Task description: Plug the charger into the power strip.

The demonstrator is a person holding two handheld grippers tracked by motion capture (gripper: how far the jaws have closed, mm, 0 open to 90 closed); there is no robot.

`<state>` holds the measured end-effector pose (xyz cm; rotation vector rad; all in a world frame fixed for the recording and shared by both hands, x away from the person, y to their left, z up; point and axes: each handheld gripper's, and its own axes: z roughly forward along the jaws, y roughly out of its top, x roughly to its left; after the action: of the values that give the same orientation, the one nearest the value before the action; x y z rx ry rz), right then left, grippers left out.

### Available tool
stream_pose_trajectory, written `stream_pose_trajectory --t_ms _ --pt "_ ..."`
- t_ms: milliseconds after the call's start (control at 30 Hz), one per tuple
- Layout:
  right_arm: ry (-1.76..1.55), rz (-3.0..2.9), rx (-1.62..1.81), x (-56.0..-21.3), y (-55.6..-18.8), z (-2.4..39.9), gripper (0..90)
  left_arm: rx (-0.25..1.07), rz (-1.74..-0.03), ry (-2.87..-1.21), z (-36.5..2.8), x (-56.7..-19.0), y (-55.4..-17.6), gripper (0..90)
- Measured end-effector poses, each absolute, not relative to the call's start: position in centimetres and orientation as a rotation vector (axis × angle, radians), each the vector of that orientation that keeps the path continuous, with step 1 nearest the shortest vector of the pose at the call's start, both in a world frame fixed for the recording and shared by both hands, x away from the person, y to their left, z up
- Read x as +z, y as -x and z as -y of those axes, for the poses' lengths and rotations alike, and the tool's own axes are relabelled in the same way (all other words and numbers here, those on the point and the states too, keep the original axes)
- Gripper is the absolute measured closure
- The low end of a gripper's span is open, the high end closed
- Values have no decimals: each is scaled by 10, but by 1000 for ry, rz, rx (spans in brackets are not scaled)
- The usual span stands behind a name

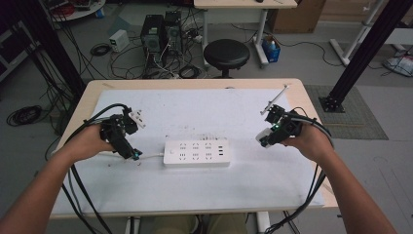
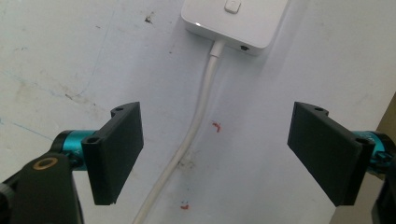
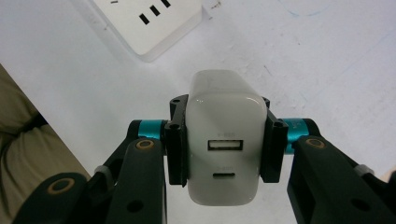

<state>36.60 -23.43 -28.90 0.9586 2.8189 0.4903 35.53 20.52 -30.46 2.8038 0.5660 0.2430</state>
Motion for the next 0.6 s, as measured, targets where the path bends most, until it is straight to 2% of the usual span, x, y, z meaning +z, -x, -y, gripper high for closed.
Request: stream_pose_trajectory --t_ms 200,600 --pt "-921 -2818 503 -284 -362 232 618 238 -578 -2801 -208 -305 -356 183" --pt "-772 -2846 562 -272 -370 183 618 284 -667 -2778 -218 -315 -361 183"
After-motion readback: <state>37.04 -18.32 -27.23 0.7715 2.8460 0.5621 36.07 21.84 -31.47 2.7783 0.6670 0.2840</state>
